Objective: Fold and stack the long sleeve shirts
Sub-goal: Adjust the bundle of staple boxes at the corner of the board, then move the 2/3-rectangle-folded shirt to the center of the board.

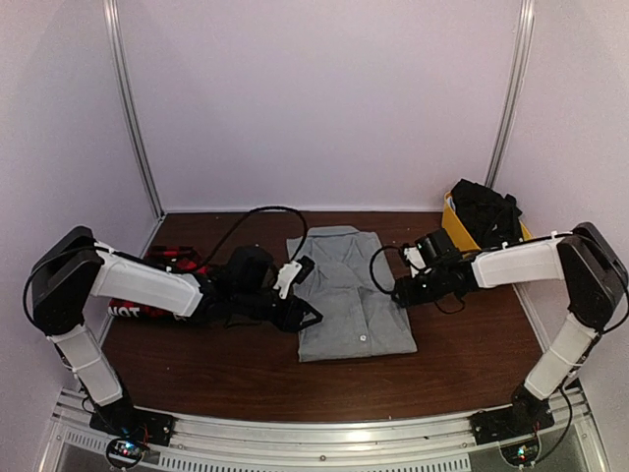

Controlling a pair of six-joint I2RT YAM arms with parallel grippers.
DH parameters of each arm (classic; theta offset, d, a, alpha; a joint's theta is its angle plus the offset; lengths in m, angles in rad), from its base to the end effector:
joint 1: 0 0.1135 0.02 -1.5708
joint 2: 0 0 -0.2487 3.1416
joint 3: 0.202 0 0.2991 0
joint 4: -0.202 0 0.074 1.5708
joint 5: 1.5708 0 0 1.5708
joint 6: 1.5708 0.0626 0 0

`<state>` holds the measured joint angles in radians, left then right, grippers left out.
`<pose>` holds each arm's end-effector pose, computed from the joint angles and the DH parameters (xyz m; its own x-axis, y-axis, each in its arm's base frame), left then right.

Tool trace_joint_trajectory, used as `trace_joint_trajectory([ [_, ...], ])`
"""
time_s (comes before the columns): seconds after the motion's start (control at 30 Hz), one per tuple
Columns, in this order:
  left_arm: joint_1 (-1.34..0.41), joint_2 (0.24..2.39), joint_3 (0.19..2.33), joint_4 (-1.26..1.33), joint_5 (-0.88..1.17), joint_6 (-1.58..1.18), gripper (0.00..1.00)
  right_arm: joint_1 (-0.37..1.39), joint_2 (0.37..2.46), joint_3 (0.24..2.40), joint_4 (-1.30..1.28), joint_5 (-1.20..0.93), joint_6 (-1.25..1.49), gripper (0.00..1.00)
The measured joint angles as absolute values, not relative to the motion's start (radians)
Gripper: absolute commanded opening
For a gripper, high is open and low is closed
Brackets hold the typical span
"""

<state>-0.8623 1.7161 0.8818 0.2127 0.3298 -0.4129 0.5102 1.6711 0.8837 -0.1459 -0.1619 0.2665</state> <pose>0.2485 -0.3212 0.1052 -0.7041 0.2382 -0.6690 0.6629 0.5582 -0.4990 0.3223 0.1919 0.0866 -0.8255 -0.1641 -0.5401 -0.3610 0.8890 0.2817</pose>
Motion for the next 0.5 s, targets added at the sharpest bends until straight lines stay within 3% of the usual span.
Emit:
trace_joint_trajectory([
  [0.37, -1.018, 1.709, 0.863, 0.213, 0.163, -0.249, 0.56, 0.519, 1.298, 0.668, -0.147, -0.148, 0.284, 0.65],
  [0.4, -1.036, 1.706, 0.861, 0.203, 0.136, -0.22, 0.65, 0.519, 1.283, 0.657, -0.148, -0.148, 0.284, 0.65],
  [0.43, -1.048, 1.703, 0.858, 0.194, 0.117, -0.198, 0.88, 0.519, 1.275, 0.65, -0.149, -0.147, 0.286, 0.65],
  [0.47, -1.061, 1.698, 0.854, 0.18, 0.099, -0.173, 0.96, 0.519, 1.266, 0.641, -0.151, -0.147, 0.287, 0.65],
  [0.5, -1.07, 1.693, 0.847, 0.17, 0.086, -0.154, 0.98, 0.519, 1.262, 0.637, -0.154, -0.146, 0.288, 0.65],
])
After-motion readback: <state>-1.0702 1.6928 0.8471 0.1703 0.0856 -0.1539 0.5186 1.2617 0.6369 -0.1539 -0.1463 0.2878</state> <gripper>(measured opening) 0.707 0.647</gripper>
